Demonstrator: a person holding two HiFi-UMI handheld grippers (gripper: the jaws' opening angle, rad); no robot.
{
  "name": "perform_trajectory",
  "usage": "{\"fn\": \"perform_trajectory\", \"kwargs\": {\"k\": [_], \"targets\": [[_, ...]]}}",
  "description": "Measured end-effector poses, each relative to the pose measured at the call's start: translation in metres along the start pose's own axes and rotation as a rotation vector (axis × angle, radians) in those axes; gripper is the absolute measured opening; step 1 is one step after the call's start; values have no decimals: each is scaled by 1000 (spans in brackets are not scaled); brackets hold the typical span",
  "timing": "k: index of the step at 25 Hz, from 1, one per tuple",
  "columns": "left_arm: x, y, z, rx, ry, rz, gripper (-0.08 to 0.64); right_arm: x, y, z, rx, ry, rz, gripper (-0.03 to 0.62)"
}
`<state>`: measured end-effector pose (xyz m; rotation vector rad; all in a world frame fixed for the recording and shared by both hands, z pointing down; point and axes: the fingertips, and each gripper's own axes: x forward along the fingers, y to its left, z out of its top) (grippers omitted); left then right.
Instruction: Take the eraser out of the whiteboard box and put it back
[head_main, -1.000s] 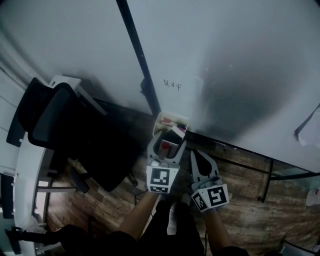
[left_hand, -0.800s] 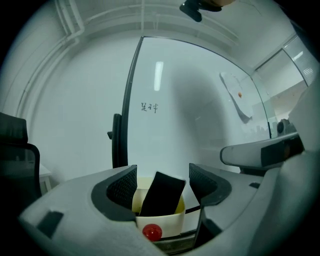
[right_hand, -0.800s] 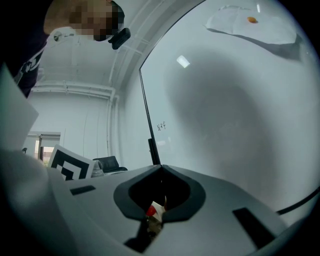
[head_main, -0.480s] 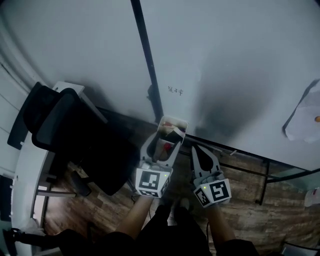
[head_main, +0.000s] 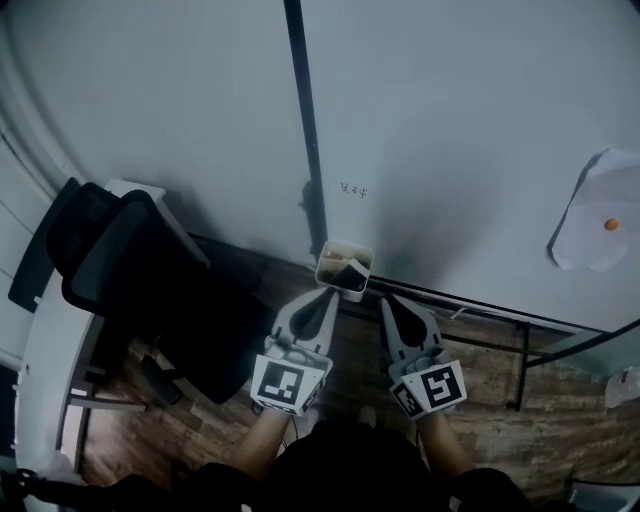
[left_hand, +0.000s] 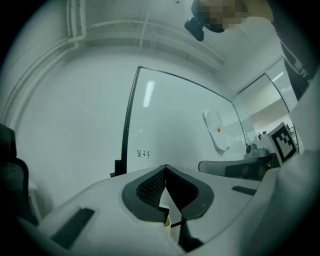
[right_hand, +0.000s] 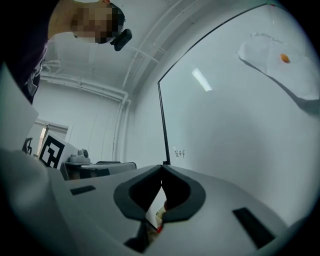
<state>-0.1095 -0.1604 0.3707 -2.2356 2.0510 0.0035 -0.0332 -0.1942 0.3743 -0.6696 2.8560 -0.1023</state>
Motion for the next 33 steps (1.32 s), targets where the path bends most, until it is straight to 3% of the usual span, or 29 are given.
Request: {"fn": "perform_trajectory", "kwargs": {"k": [7,33], "targets": [[-5,10,5,7,-29,-4,5,5,11,-2,-45,9,14,3],[-14,12,-3,-10,-12,-12,5,6,19,-6,-42,11,12,3]]}}
